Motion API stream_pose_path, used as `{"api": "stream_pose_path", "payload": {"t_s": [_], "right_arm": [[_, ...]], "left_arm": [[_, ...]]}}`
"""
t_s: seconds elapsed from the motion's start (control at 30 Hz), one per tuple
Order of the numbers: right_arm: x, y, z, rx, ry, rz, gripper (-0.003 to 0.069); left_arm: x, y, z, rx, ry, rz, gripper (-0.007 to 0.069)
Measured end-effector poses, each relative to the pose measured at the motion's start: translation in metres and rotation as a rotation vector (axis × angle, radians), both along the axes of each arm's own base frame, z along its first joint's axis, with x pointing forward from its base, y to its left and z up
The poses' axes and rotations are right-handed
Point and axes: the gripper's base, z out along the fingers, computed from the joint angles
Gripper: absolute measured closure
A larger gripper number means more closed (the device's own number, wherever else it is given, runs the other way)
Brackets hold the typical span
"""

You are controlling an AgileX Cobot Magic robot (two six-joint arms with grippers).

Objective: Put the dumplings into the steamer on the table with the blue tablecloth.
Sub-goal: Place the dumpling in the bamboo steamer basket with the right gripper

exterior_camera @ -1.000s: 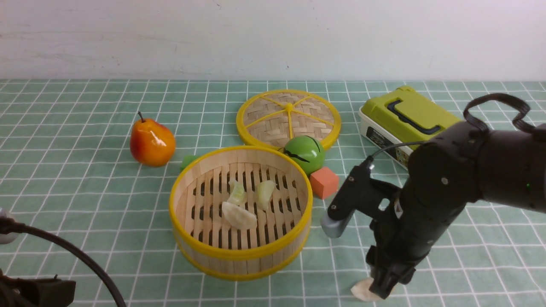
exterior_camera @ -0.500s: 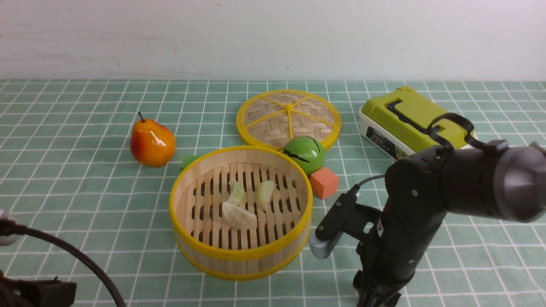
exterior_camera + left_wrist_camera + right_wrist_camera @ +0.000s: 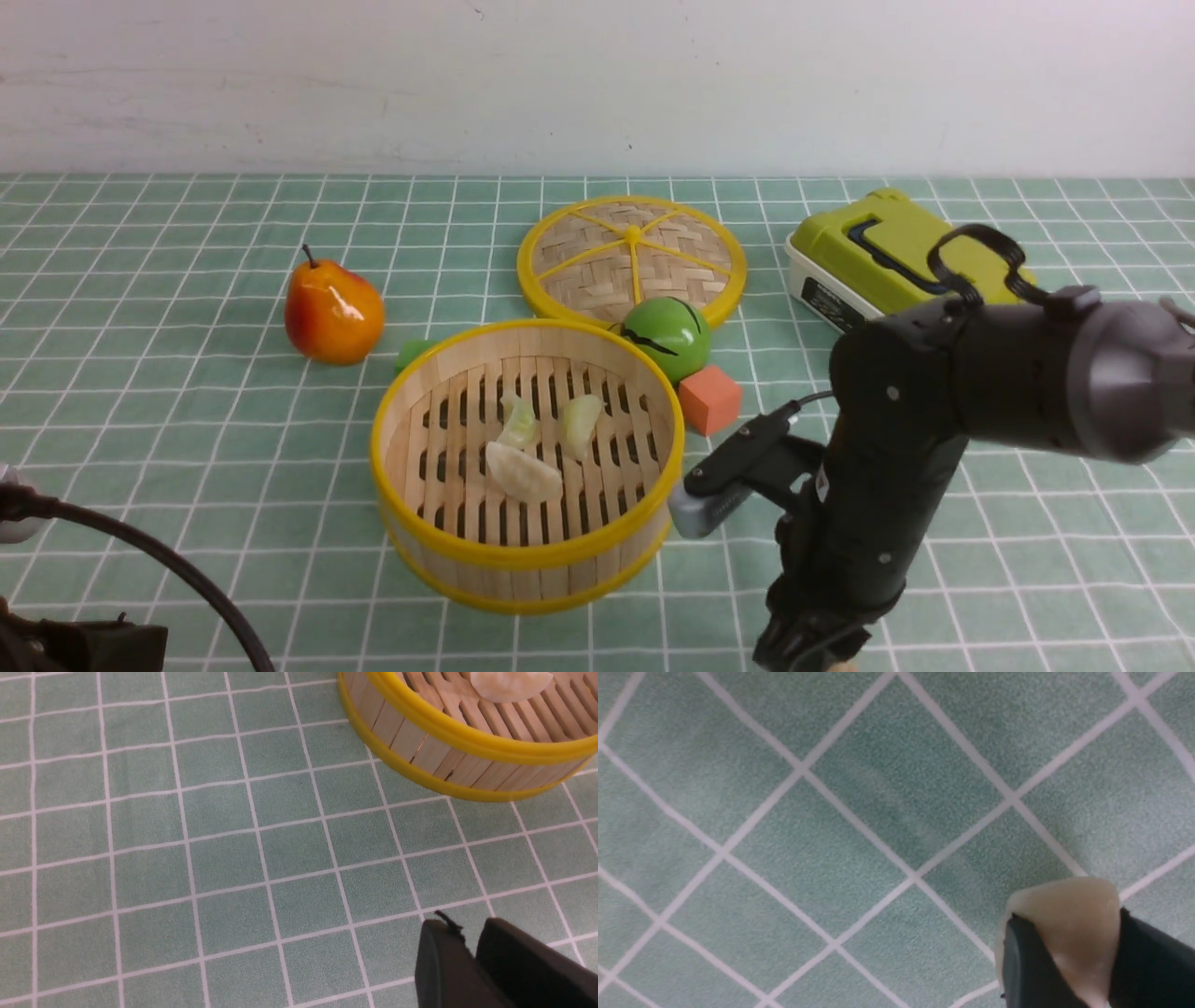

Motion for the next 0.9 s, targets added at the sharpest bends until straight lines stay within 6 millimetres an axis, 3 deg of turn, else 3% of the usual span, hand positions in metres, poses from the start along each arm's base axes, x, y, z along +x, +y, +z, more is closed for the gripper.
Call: {"api": "stream_pose_path", "payload": {"t_s": [0.03,0.07,0.23,0.37,0.43,0.57,0.9], "right_arm": [[0.0,0.001,0.004,0.005,-0.001,-0.001,0.044],[0.003,0.005,0.026,0.044,-0.026,-0.005,0.044],[0.013,0.02,0.092,0.244,-0.156,-0.037,0.044],[0.026,0.035,0.108,0.397,-0.237,-0.072,0.0442],[0.032,0.04,0.106,0.439,-0.257,-0.089,0.0445],[0.056,0.056,0.074,0.485,-0.287,-0.113,0.0448],[0.081,0.067,0.023,0.459,-0.296,-0.17,0.0458]], "left_arm": [[0.0,0.0,0.0,0.0,0.0,0.0,0.0517],[0.0,0.0,0.0,-0.001,0.001,0.0,0.0517],[0.0,0.0,0.0,-0.001,0.001,0.0,0.0512],[0.0,0.0,0.0,-0.001,0.001,0.0,0.051],[0.0,0.0,0.0,-0.001,0.001,0.0,0.0508],[0.0,0.0,0.0,-0.001,0.001,0.0,0.0502],[0.0,0.0,0.0,-0.002,0.0,0.0,0.0502]]}}
